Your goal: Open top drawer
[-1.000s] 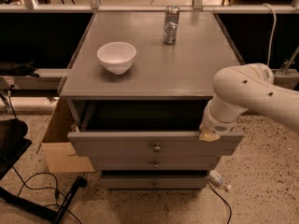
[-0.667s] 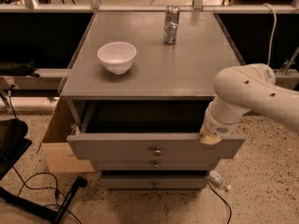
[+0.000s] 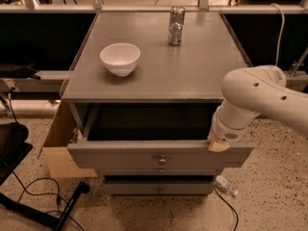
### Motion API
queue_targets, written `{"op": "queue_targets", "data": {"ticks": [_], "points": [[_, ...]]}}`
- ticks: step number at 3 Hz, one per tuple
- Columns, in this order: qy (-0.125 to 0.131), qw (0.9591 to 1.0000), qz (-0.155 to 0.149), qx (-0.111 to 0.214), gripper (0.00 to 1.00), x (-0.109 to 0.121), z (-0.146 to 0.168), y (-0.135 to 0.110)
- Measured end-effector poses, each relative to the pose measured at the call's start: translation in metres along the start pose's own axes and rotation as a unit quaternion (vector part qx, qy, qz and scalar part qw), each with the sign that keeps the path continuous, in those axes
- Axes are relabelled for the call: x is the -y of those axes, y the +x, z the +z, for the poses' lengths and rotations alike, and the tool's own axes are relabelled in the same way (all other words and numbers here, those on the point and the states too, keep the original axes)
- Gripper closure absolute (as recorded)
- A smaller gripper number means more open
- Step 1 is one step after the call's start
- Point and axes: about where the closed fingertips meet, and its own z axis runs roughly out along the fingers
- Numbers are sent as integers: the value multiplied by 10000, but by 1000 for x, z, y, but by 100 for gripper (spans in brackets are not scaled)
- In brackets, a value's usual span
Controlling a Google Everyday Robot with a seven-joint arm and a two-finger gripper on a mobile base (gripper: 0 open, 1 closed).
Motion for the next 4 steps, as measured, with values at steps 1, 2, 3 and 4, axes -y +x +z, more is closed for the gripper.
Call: {"op": "queue_targets", "data": {"ticks": [1,2,3,4], "points": [[-156,9999,-38,-33,100,-14,-3,5],[-156,9999,-38,-33,100,-12,-4,5],[-289,9995,-76,-57,100,-24,-7,10],[-427,9990,-158,-35,100,-41,-13,11]]}}
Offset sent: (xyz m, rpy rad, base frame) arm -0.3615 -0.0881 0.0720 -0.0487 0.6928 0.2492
